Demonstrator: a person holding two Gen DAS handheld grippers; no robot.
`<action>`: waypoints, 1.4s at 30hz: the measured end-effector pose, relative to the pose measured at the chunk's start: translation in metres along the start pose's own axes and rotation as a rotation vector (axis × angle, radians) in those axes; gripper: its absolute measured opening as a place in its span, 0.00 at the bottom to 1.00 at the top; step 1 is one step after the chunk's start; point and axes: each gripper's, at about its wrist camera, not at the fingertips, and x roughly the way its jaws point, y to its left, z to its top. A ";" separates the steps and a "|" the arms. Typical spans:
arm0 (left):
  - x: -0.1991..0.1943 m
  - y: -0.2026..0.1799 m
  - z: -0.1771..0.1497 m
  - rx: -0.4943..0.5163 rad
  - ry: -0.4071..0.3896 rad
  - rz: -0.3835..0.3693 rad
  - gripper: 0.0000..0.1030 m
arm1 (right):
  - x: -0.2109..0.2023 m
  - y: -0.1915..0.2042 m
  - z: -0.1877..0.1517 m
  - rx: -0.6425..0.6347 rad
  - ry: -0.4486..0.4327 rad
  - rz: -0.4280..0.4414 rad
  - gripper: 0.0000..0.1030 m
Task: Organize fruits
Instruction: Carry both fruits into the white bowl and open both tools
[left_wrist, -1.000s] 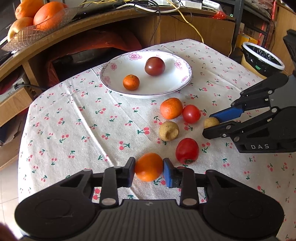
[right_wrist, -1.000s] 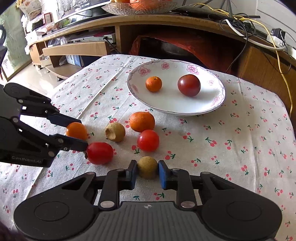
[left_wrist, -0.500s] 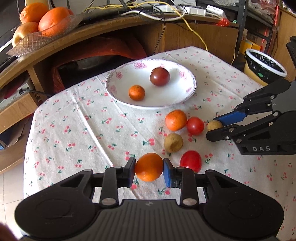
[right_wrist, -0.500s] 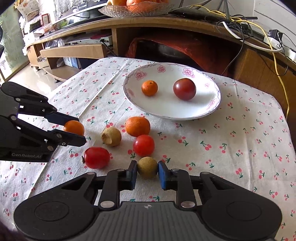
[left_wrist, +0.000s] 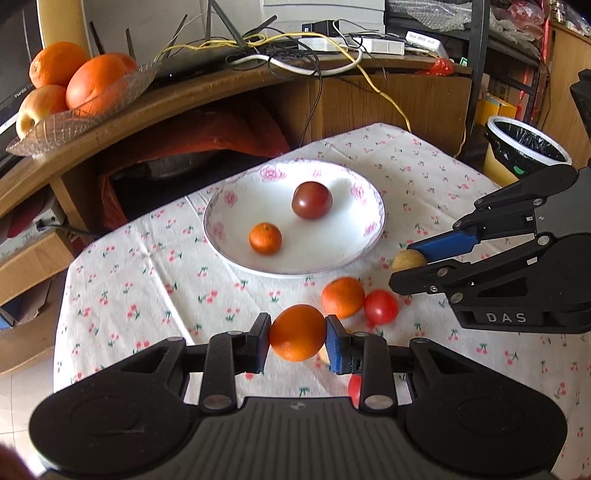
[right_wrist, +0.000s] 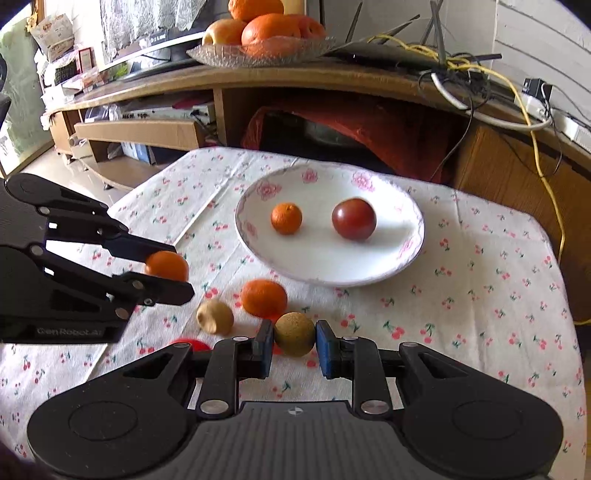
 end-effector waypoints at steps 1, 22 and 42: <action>0.001 0.000 0.002 0.000 -0.004 0.001 0.39 | 0.000 0.000 0.002 -0.002 -0.007 -0.003 0.19; 0.037 0.004 0.041 -0.020 -0.042 0.039 0.39 | 0.016 -0.023 0.041 0.028 -0.079 -0.066 0.19; 0.060 0.010 0.041 -0.049 -0.013 0.062 0.39 | 0.051 -0.029 0.046 0.016 -0.049 -0.075 0.19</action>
